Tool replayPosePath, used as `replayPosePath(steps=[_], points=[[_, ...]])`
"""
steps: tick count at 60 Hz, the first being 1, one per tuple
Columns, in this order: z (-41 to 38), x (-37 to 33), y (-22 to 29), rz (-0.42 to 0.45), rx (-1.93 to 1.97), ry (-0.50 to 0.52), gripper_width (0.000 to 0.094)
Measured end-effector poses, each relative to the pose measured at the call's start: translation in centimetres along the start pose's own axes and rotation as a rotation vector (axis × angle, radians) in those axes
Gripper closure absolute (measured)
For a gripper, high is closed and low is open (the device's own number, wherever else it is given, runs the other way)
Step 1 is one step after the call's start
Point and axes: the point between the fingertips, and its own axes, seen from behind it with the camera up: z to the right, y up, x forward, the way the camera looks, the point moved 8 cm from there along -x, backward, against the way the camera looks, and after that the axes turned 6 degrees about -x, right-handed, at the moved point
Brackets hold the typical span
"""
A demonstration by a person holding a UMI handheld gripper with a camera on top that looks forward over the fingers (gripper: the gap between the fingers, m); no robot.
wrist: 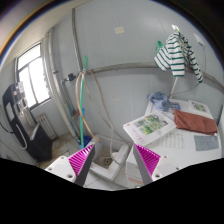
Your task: Fold towel
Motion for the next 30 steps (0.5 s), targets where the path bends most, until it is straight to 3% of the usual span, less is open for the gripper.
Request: replayPosePath(steps=[13,23,30], points=[[8.8,5.1,0.8,-0.01,0.109,-0.146,0.0143],[19.9,9.8,3.2,0.028,0.066,-0.291,0.0143],[28.0,14.9,3.8,-0.022,0.052,-0.375,0.015]])
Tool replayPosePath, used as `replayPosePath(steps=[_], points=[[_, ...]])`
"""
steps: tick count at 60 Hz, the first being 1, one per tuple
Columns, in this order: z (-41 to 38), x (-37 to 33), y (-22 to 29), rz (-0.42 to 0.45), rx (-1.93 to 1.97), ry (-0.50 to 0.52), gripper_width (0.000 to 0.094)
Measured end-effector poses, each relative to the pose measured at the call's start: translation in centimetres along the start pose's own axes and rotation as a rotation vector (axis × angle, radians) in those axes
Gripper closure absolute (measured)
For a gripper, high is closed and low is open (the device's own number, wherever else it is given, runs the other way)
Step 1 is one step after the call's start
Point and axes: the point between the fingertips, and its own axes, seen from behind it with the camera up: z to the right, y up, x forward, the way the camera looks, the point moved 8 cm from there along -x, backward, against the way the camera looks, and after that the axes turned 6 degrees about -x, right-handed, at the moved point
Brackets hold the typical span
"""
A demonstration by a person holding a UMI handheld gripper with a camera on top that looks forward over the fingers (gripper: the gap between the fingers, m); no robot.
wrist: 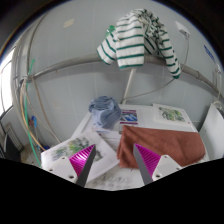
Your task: Fold towel
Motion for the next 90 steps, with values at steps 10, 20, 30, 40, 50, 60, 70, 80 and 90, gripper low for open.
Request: replayPosePath(steps=[10,20,30,40,50,60,70,80,90], points=[[3.4,8.1,-0.2,-0.092,-0.001,0.002,0.0233],[3.3,9.5,-0.6,-0.119,-0.088,0.034,0.0421],[4.6,10.0,-0.7,-0.084,-0.127,-0.015,0.087],[4.7,9.9,-0.5,-0.076,-0.13,0.0,0.0924],[10.0,5.4,4.1,0.083,-0.086,-0.08,0.0926],[19.4,1.6,4.7,0.091,-0.021,-0.197,0.0926],[27.7,1.9,-0.9,-0.017,0.037,-0.314,0.0926],[31.8,3.5,-5.4,-0.125,-0.002,-0.389,0.0903],[31.8,3.2,-5.6,-0.163,-0.049,-0.428,0.0867]])
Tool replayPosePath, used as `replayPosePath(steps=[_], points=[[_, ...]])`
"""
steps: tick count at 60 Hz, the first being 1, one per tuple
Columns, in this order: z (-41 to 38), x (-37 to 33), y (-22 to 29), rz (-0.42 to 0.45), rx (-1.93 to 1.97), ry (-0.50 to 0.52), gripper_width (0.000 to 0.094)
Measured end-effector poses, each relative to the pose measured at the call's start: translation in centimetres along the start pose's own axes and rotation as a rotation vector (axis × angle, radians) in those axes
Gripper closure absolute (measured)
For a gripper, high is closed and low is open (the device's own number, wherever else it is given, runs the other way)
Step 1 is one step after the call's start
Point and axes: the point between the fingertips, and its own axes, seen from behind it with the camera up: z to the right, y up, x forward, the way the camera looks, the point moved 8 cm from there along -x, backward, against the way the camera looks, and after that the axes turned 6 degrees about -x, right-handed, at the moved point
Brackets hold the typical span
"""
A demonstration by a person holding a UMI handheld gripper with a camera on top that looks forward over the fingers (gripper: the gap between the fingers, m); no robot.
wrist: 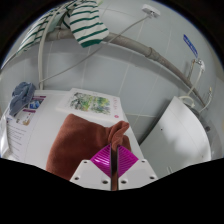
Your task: Fold towel
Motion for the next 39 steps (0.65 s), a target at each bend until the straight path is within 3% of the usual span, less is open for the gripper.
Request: replayPosePath(steps=[2,9,11,19,33,39], points=[[0.2,-0.4,0.1,-0.016,-0.003,-0.018,0.0749],[2.2,-4.2,0.5,0.002,0.0,-0.123,0.0071],[2.5,-6.0,0.6,0.024,0.015,-0.135,0.0121],[2.4,-14.5,-0.2,0.083,0.106,-0.129,0.0088],[-4.0,-28.4,-3.8,0.113,0.265,0.147,0.0091],[-5.1,-31.9,-5.2,0.109,0.267,0.202,0.0085]])
